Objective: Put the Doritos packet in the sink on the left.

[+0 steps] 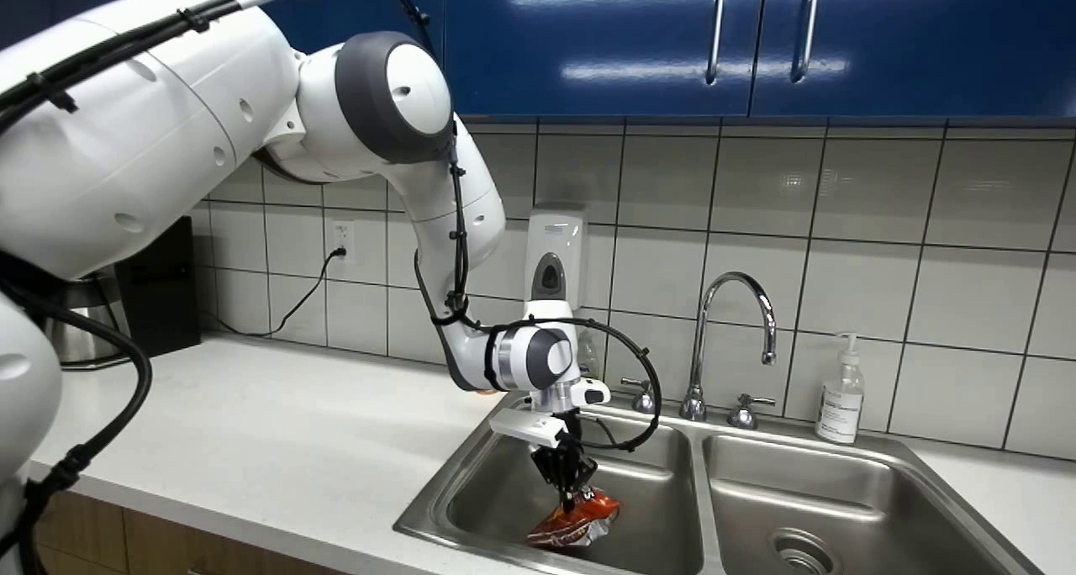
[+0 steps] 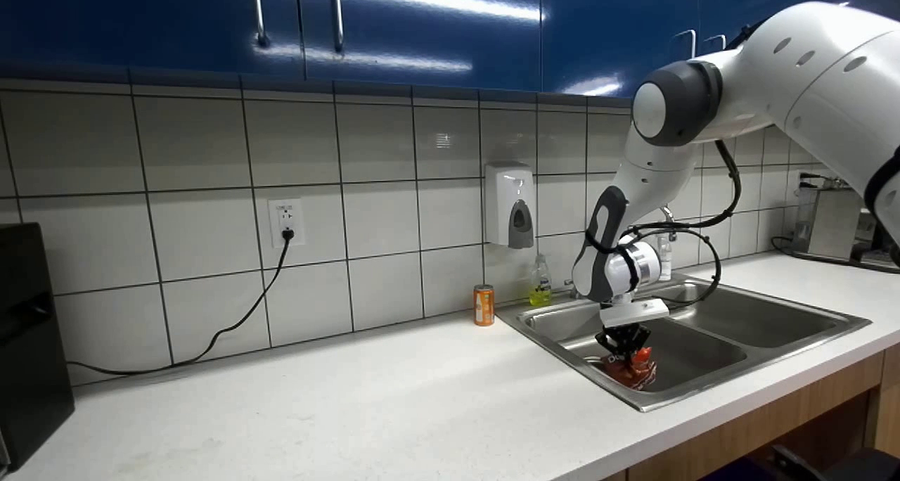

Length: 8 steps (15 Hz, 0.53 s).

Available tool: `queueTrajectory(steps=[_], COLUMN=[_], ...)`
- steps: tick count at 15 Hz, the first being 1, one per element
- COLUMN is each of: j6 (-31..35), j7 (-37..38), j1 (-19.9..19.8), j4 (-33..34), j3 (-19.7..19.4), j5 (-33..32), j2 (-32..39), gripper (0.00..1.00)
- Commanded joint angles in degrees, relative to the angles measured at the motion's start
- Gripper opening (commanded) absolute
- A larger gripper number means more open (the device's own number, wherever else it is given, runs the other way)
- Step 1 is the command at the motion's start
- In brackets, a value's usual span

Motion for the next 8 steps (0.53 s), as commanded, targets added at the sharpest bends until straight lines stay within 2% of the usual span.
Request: queueTrajectory(steps=[1, 8], j6=[-2.44, -2.34], j7=[0.87, 1.14], j1=[0.87, 1.05], j4=[2.76, 3.8], j3=[-0.87, -1.27], j5=[1.02, 0.83], j2=[1.51, 2.56], gripper=[0.0, 0.0])
